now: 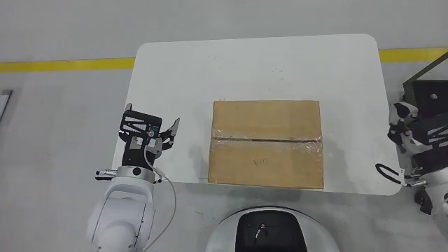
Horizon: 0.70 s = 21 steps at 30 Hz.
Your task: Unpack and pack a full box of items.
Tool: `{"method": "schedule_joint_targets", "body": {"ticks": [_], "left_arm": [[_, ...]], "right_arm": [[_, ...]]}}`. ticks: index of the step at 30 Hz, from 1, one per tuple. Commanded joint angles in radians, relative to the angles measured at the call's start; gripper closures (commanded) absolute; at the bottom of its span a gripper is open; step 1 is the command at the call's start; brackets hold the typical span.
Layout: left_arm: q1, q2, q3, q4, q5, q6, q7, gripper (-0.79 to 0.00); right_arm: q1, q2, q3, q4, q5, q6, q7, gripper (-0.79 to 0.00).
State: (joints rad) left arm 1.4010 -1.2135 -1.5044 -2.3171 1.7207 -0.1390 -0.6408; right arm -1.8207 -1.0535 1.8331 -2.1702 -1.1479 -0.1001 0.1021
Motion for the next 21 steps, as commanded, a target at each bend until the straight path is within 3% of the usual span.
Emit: {"method": "schedule_joint_targets", "body": {"ticks": [1,12,21], "left_arm": [[0.0,0.0,0.0,0.0,0.0,0.0,0.0,-0.785],[0.0,0.0,0.0,0.0,0.0,0.0,0.0,-0.785],[0.0,0.0,0.0,0.0,0.0,0.0,0.0,-0.785]], "right_arm": [[-0.004,-0.001,-0.032,0.024,-0.031,-0.017,-0.01,0.0],[0.135,-0.017,-0.308,0.144,-0.176,-0.07,-0.008,0.0],[0.237,-0.032,-0.439,0.191,-0.203,-0.096,0.02,0.0]]}}
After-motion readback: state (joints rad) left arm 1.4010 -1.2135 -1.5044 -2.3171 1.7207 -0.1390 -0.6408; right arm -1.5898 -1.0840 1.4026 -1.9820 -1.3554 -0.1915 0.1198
